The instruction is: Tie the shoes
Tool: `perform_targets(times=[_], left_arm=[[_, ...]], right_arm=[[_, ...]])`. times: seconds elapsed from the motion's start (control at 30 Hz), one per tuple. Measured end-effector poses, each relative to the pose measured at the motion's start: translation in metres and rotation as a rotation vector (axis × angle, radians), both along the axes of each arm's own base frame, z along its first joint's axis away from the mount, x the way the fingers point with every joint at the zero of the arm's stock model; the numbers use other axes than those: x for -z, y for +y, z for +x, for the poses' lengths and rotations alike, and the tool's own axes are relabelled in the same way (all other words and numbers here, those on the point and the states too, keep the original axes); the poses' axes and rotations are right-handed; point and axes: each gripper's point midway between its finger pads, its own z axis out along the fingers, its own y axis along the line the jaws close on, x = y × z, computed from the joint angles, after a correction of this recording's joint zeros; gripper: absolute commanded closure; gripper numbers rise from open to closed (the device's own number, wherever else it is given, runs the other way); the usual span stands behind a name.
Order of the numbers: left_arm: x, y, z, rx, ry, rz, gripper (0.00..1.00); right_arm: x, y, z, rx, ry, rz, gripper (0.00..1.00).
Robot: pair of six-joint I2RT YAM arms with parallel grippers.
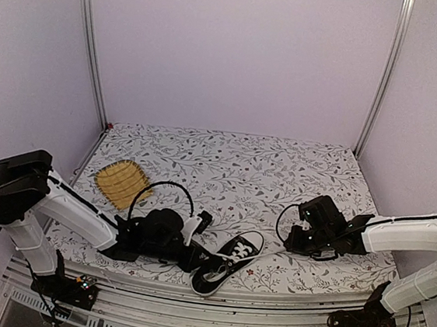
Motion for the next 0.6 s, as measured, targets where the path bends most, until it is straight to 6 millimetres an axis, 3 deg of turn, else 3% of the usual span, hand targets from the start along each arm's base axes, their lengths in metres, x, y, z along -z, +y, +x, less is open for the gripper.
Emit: perform_targets(times=[0.2,0.27,0.47,0.6], left_arm=[[-0.001,-0.004,-0.006,0.022,-0.003,-0.004,0.65],[-0.002,-0.004,-0.005,0.037,-0.025,0.008,0.59],[-0.019,-0.010,0.000,0.103,-0.140,0.042,0.59],[-0.031,-0.020,0.003,0.166,-0.219,0.061,0.65]], right_arm=[[-0.004,0.005,0.003,-0.011,-0.019,0.020,0.98],[-0.005,0.006,0.004,-0.016,-0.023,0.025,0.98],[-0.008,0.010,0.006,-0.032,-0.033,0.040,0.98],[-0.010,0.012,0.006,-0.037,-0.037,0.049,0.98]])
